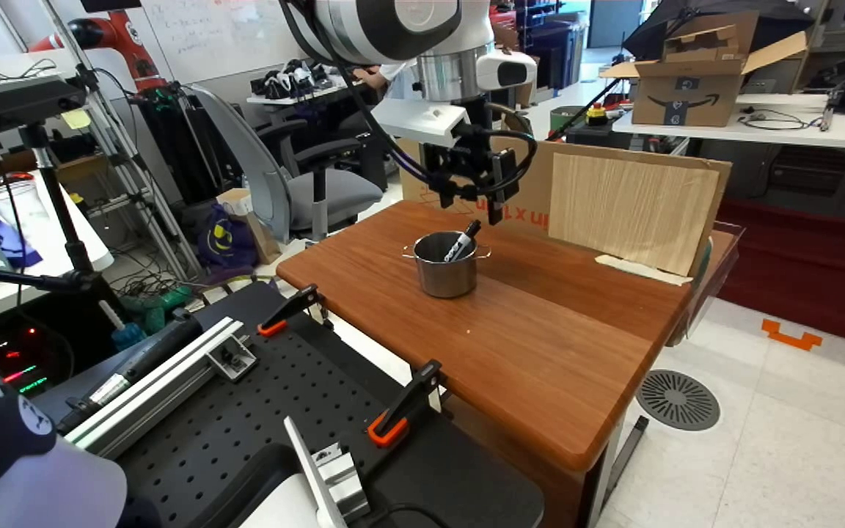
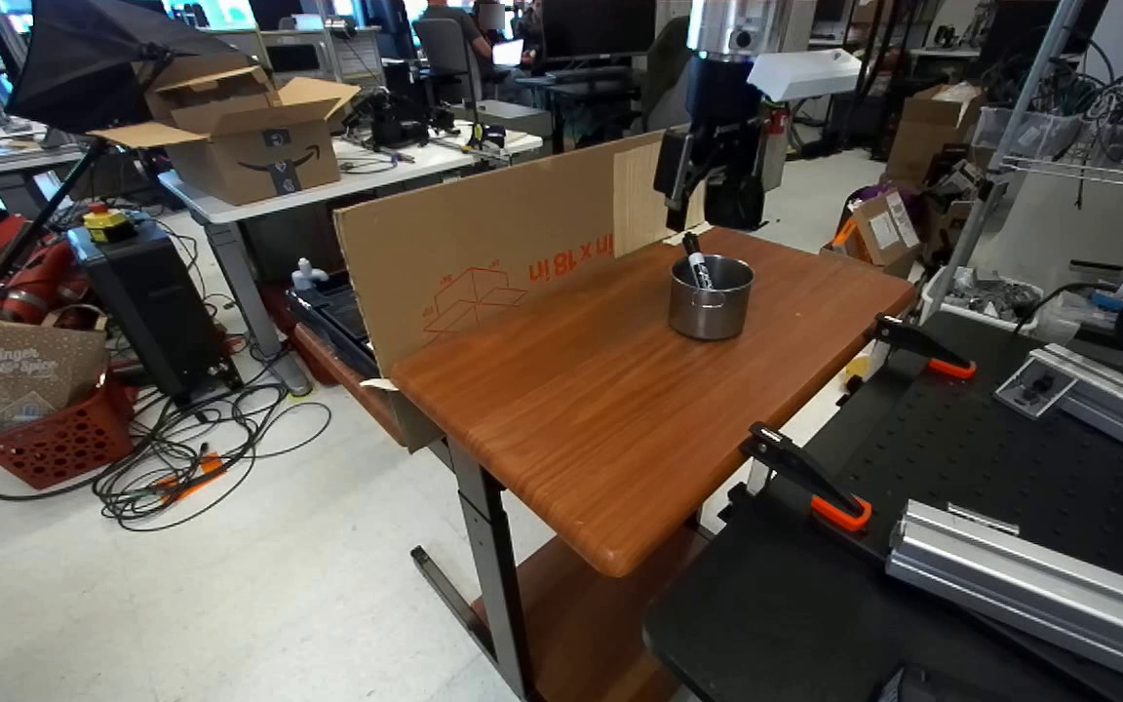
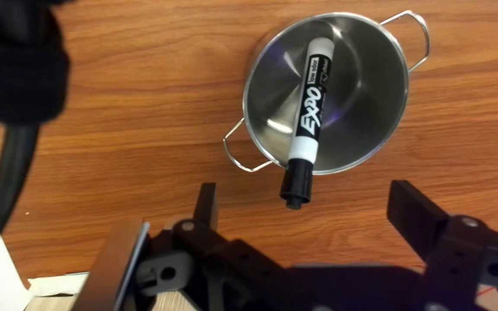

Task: Put the marker on the desk

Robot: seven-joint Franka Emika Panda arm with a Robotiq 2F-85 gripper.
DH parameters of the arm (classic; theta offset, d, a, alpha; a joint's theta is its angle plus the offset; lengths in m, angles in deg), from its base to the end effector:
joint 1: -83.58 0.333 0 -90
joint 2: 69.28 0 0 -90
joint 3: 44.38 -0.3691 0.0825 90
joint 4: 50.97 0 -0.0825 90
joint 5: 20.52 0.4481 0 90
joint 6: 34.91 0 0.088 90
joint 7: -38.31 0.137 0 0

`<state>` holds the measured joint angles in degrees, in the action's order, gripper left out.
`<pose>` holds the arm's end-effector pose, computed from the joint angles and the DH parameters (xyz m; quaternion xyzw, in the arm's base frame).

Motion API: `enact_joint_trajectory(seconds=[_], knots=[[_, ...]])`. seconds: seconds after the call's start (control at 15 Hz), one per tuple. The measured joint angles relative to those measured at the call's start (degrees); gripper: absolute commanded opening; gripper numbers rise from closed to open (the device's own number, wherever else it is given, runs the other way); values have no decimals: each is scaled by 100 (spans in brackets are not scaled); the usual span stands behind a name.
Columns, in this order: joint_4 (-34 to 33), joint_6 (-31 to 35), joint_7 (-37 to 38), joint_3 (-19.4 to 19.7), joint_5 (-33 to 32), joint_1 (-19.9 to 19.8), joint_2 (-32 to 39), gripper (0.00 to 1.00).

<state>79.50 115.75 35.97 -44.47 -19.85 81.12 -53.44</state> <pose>0.5949 -0.0247 0.2086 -0.9993 0.0053 -0.0381 0.0017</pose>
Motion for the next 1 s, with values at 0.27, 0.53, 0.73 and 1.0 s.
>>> enact_joint_trajectory(seconds=[0.27, 0.53, 0.73, 1.0], knots=[[-176, -9, -55, -84, 126, -4, 267, 68], [-272, -26, -101, -109, 195, -15, 357, 35], [-315, -56, -174, -113, 248, -33, 379, 13], [-367, -105, -231, -115, 326, -36, 422, 5]])
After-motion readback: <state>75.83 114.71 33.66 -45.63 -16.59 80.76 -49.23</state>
